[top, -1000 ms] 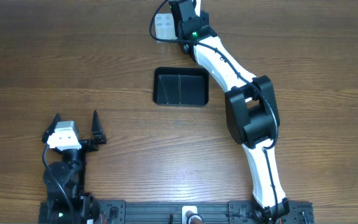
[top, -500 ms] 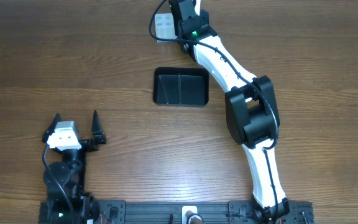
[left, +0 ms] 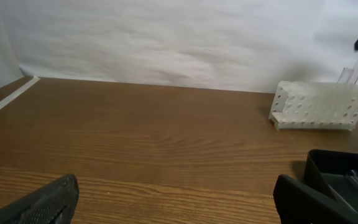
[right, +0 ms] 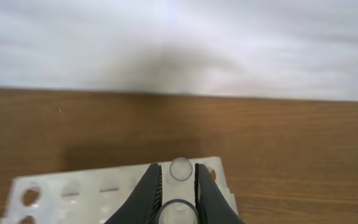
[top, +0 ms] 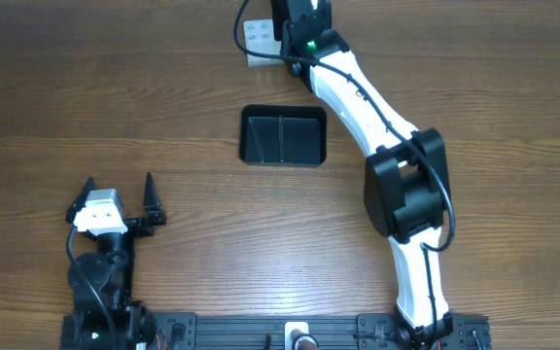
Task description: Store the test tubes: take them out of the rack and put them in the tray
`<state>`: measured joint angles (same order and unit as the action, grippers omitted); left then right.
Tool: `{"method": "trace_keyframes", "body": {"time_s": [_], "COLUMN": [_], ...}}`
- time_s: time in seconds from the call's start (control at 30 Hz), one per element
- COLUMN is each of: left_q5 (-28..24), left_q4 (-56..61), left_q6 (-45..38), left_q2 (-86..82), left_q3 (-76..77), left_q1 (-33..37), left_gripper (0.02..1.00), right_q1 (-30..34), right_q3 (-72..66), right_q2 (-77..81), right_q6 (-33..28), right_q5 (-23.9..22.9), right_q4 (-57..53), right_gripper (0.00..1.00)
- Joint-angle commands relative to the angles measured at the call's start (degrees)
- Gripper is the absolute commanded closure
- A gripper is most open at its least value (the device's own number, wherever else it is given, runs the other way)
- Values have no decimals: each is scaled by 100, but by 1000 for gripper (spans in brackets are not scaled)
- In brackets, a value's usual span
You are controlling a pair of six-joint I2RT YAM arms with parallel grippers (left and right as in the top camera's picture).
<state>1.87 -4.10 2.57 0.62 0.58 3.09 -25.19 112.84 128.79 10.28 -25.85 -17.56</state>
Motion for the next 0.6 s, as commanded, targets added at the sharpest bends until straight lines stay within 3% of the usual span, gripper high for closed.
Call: {"method": "trace_keyframes", "body": {"time_s": [0.03,0.3,0.6], "left_q5": [-37,-37,-37], "left_q4": [-4,-4,-4], "left_q6": [-85,-85,-85], "left_q2": [-46,-46,-46], "left_q3": [-24,-24,-24], "left_q1": [24,24,24], "left_gripper": [20,20,20], "right_q1": [-107,-278,-367], "right_q3": [181,181,205], "right_q2": [-470,-826,-1239], "right_q6": [-4,4,841], "right_q5": [-37,-35,149], "right_q4": [-33,-413,-2293], "right_gripper": [895,921,952]}}
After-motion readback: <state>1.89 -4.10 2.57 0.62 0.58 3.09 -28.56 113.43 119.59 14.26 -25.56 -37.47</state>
